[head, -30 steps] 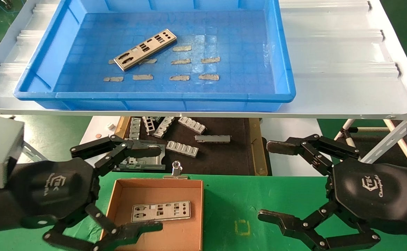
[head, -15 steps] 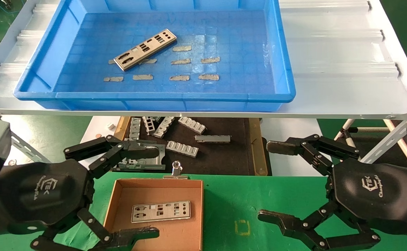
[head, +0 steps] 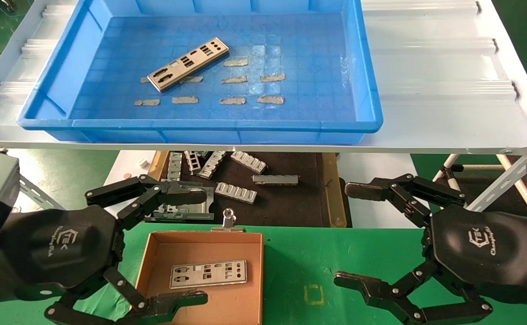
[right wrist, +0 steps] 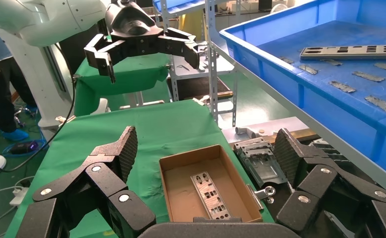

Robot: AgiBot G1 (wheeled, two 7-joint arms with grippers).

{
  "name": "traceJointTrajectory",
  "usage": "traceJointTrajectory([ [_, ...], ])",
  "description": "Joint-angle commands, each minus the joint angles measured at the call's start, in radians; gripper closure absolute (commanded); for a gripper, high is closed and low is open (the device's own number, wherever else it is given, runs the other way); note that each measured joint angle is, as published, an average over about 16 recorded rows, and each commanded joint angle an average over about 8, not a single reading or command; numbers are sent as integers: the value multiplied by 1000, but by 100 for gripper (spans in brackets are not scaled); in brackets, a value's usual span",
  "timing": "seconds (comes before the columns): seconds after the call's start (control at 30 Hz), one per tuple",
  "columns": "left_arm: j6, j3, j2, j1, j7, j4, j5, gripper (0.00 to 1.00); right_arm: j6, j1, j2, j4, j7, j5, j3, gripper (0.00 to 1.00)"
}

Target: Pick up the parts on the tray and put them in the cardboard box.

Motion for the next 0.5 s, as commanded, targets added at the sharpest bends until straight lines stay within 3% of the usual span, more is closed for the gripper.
traceJointTrajectory([
  [0.03,0,1,0,0,0,1,1,0,0,0,0,0,0,0,0,0],
  [0.5,-1,3,1,-1,1,3,2,0,0,0,0,0,0,0,0,0],
])
